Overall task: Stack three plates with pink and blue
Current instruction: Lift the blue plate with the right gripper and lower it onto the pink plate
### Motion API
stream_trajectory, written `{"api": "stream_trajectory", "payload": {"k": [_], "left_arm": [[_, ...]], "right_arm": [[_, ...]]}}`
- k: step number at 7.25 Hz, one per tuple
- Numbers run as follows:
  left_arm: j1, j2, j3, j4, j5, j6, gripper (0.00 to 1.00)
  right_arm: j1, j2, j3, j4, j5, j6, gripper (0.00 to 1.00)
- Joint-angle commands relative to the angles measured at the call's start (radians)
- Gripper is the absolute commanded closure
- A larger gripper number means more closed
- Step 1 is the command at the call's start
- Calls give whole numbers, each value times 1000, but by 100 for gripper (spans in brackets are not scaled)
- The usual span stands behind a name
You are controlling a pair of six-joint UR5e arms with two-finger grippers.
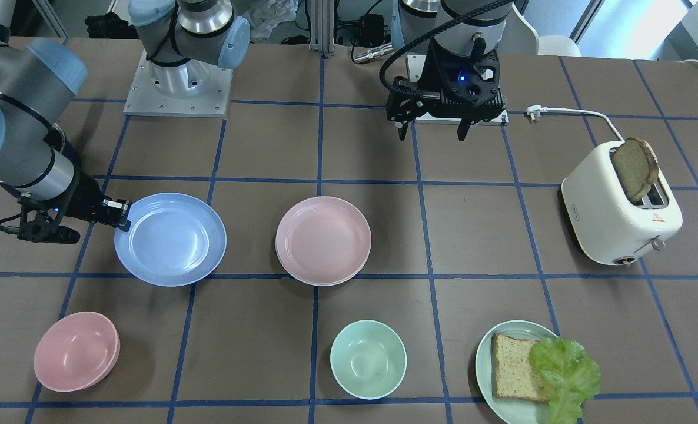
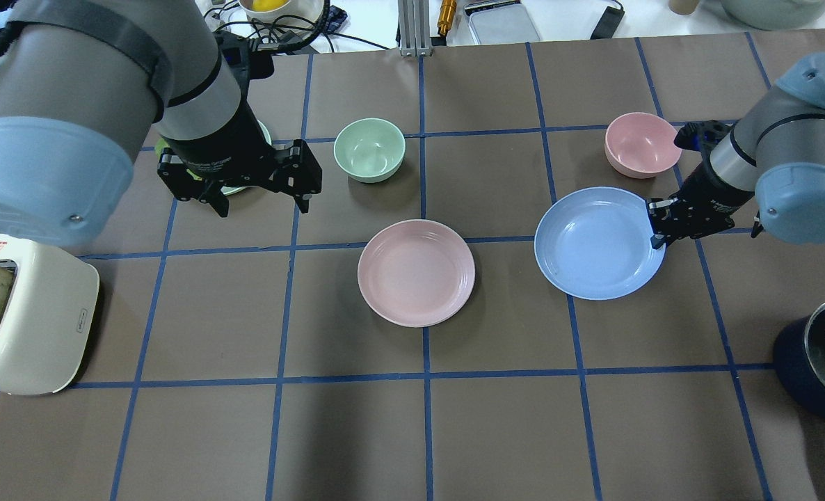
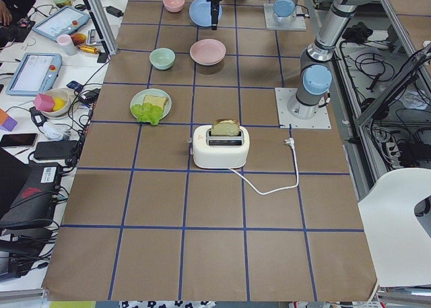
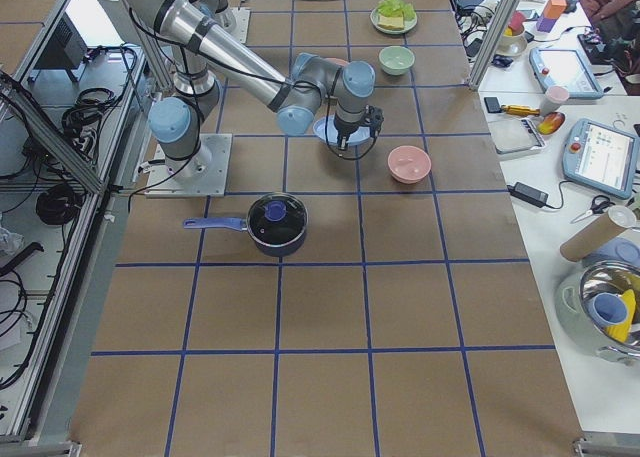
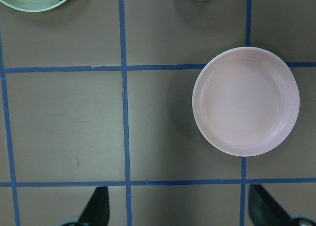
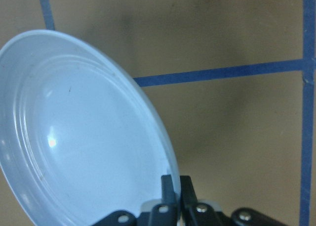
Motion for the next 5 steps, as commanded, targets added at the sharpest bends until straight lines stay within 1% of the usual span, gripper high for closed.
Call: {"api": "stream_trajectory", "payload": {"k": [1, 2, 3, 4, 5], "left_arm": [[27, 24, -17, -1, 1, 37, 0], [33, 20, -7, -6, 4, 45, 0], [35, -7, 37, -28, 4, 45, 0], [38, -31, 111, -129, 4, 45, 0], [50, -43, 134, -139, 3, 48, 0]], "right_arm": [[35, -37, 3, 49, 71, 61, 100], [81, -40, 8, 46, 73, 82, 100], [139, -43, 14, 35, 88, 115, 100], [181, -43, 2, 14, 146, 246, 100], [268, -39, 9, -65, 175, 332, 100]]}}
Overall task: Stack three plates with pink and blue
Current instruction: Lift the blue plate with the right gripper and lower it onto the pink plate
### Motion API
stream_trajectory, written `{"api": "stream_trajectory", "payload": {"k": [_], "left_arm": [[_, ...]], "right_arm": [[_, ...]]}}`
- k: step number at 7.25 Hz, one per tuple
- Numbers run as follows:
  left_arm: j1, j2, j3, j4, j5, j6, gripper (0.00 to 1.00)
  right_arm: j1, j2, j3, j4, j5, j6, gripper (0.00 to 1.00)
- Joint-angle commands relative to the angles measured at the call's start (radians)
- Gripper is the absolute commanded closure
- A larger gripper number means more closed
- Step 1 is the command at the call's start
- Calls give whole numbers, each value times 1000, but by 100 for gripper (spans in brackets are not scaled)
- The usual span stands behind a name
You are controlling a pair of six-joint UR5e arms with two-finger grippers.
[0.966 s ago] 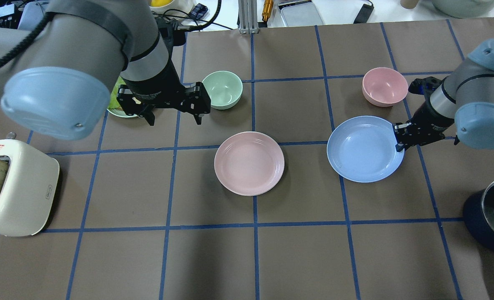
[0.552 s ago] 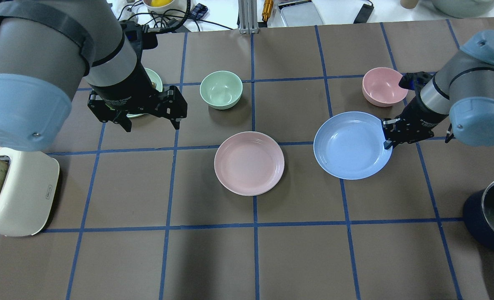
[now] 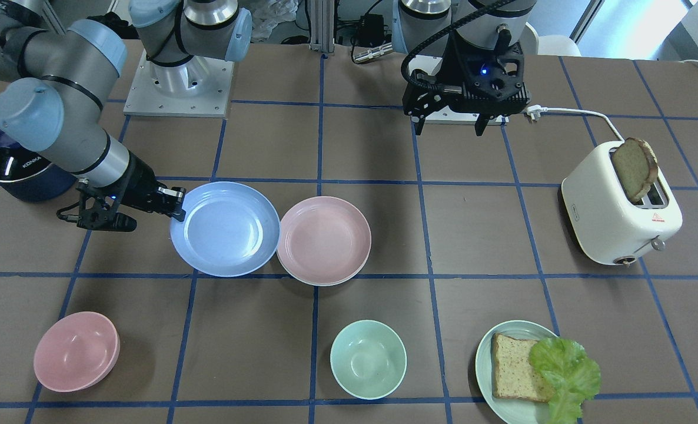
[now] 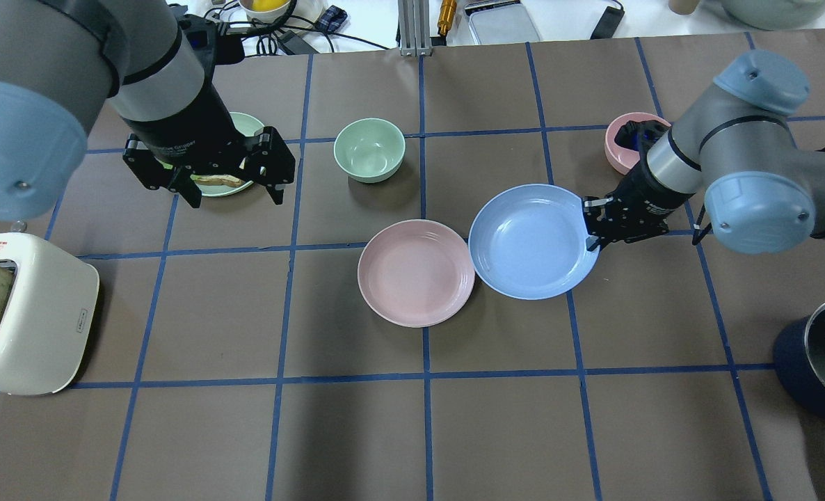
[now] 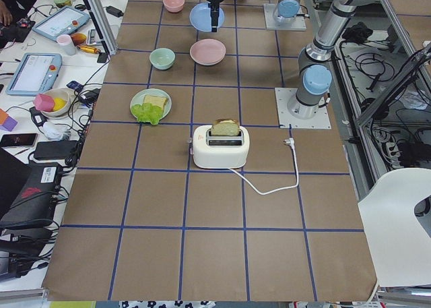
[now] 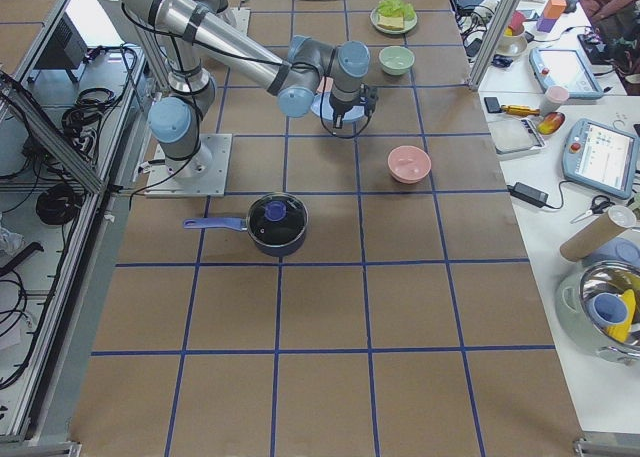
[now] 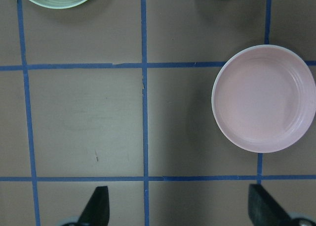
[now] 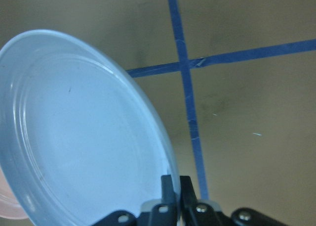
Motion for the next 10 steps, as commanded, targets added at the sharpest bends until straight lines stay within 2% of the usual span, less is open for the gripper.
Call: {"api": "stream_trajectory", "payload": {"k": [1, 3, 4, 7, 8, 9, 10], "left_arm": [[38, -25, 55, -46, -7, 3, 0], [45, -19, 43, -44, -7, 3, 0], [45, -16, 40, -44, -9, 3, 0], [45, -14, 38, -44, -9, 3, 0], [45, -14, 38, -44, -10, 1, 0], [45, -14, 38, -44, -9, 3, 0], [43, -14, 38, -44, -9, 3, 0]], "right_arm": [[174, 8, 24, -108, 40, 127, 100], [222, 68, 28, -240, 37, 301, 100], [260, 80, 33, -260, 31, 319, 100], [277, 84, 57, -277, 36, 365, 100], [279, 85, 67, -344, 46, 394, 100], [279, 99, 76, -356, 36, 420, 100], [279, 99, 79, -360, 37, 417, 89]]}}
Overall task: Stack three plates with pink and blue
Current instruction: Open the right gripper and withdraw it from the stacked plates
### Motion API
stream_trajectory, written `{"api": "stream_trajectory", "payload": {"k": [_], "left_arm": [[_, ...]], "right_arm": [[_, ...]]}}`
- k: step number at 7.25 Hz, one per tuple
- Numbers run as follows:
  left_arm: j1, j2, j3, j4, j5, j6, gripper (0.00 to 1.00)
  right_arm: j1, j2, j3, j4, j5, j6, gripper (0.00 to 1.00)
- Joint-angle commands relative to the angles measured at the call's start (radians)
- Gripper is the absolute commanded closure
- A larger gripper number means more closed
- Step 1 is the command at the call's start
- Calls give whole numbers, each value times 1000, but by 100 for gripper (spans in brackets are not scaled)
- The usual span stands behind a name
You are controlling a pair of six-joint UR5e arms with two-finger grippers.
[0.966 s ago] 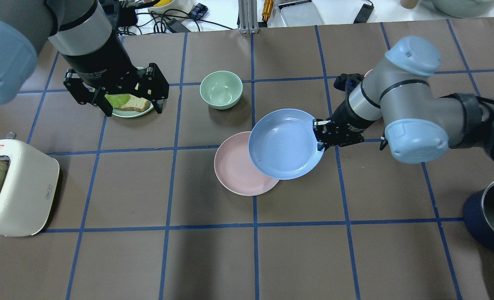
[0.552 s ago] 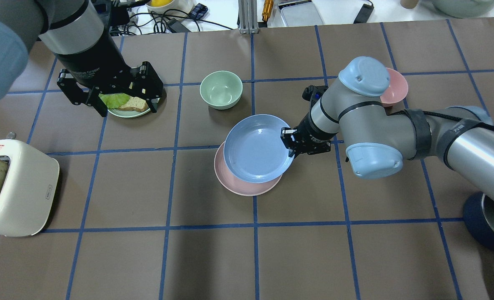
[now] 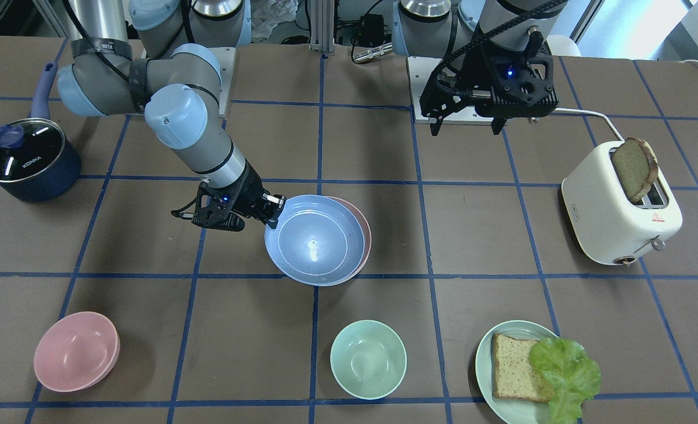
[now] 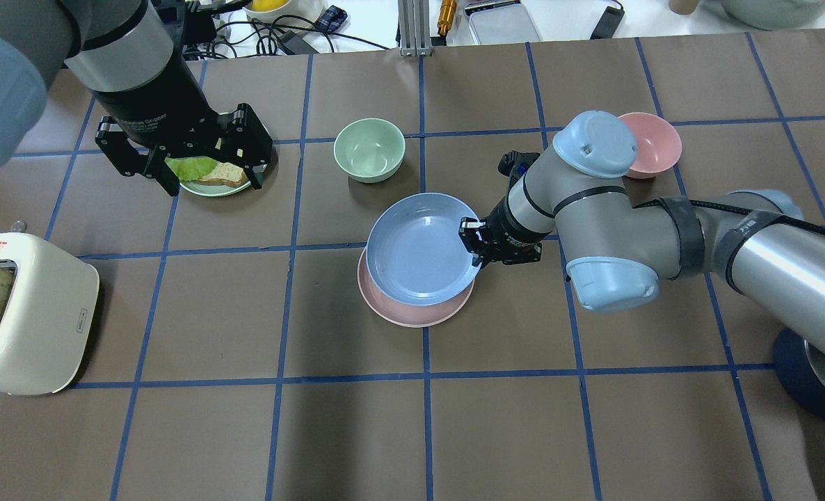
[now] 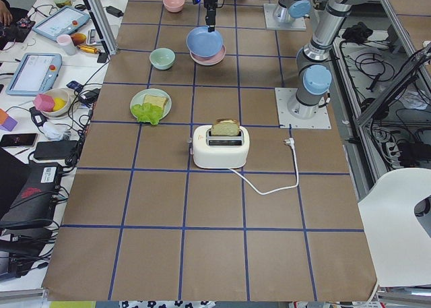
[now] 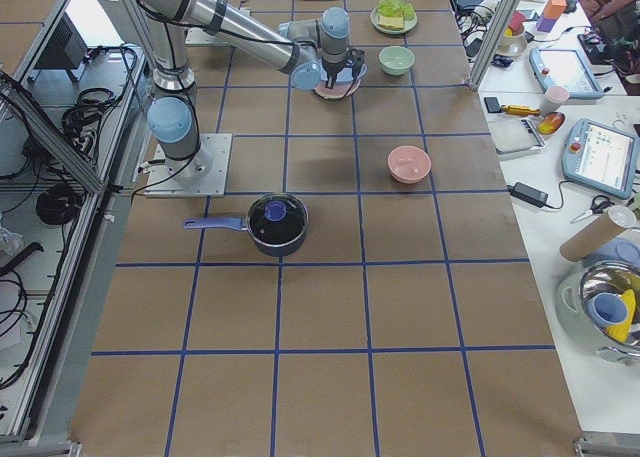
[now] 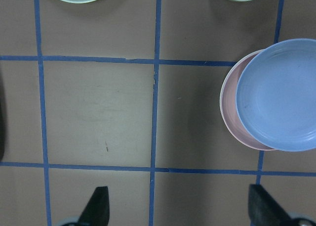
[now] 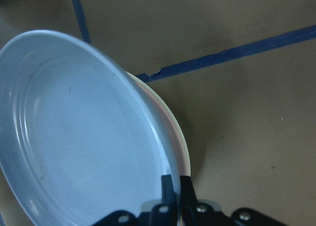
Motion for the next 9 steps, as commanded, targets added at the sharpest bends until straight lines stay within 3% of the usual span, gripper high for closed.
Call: {"api": "stream_trajectory", "payload": {"k": [1, 2, 5, 6, 7, 8, 9], "left_arm": [[-1, 0, 0, 0, 0, 0, 0], [0, 0, 0, 0, 0, 0, 0], [-1, 0, 0, 0, 3, 0, 0], [-1, 0, 0, 1, 3, 0, 0], [0, 0, 0, 2, 3, 0, 0], [-1, 2, 0, 2, 0, -1, 0], [-1, 2, -2, 0, 3, 0, 0]], "right_arm": [[1, 3, 7, -60, -3, 16, 68], [2, 13, 22, -118, -3, 20, 1], [-36, 13, -39, -96, -91, -143, 0], [-63, 8, -92, 0, -159, -208, 0], [-76, -15, -158, 167, -212, -223, 0], [-94, -42, -227, 285, -331, -368, 0], [-145, -46, -262, 314, -337, -439, 0]]}}
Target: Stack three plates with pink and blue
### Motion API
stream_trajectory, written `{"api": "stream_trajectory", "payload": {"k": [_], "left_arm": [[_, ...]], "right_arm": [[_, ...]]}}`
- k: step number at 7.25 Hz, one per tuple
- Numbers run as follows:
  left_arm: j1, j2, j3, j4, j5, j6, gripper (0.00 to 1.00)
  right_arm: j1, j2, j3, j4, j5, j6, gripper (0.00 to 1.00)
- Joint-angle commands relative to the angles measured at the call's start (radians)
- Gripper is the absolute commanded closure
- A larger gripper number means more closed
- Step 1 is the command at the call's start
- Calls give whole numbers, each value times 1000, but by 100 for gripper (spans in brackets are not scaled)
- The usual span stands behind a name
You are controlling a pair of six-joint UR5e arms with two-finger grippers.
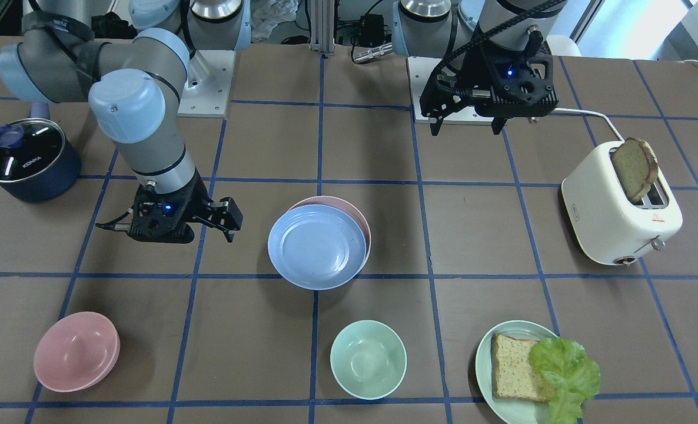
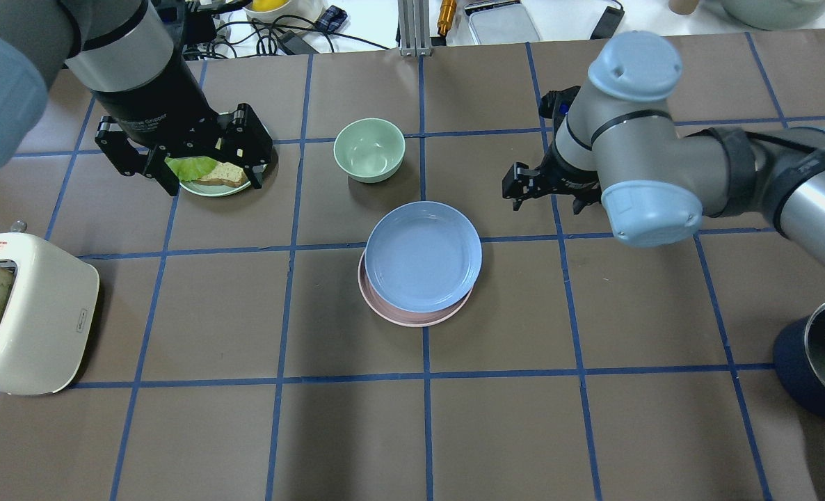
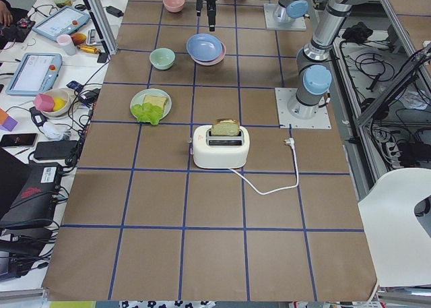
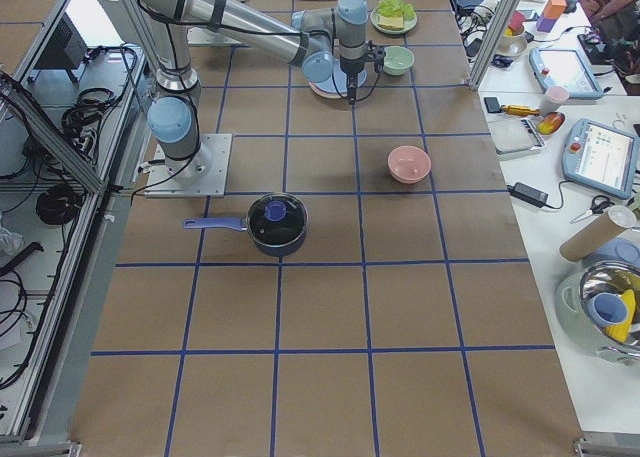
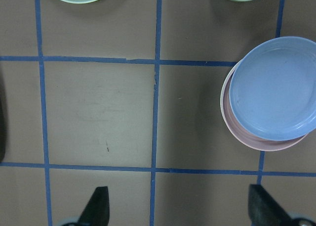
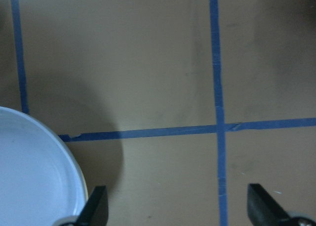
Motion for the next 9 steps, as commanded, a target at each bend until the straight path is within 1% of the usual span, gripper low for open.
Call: {"api": "stream_trajectory", "payload": {"k": [1, 2, 3, 4, 5, 6, 7, 8, 9], "left_arm": [[0, 0, 0, 0, 0, -1, 0], [0, 0, -1, 0, 0, -1, 0], [0, 0, -1, -1, 0, -1, 0], [0, 0, -1, 0, 0, -1, 0], [0, 0, -1, -1, 0, -1, 0], [1, 0, -1, 0, 0, -1, 0], [0, 2, -1, 0, 0, -1, 0], [1, 2, -1, -1, 1, -1, 0], [0, 2, -1, -1, 1, -1, 0]], "right_arm": [[-80, -34, -63, 102, -52, -146, 0], [-97, -85, -66, 102, -51, -220, 0], [-105, -138, -68, 133, -51, -222, 0], [-110, -191, -72, 227, -40, -223, 0], [-111, -218, -89, 287, 2, -220, 0], [-99, -226, -144, 362, 13, -198, 0], [-90, -205, -244, 504, 23, -80, 0], [-82, -132, -326, 515, 29, -67, 0], [-59, -86, -397, 523, 17, -58, 0]]}}
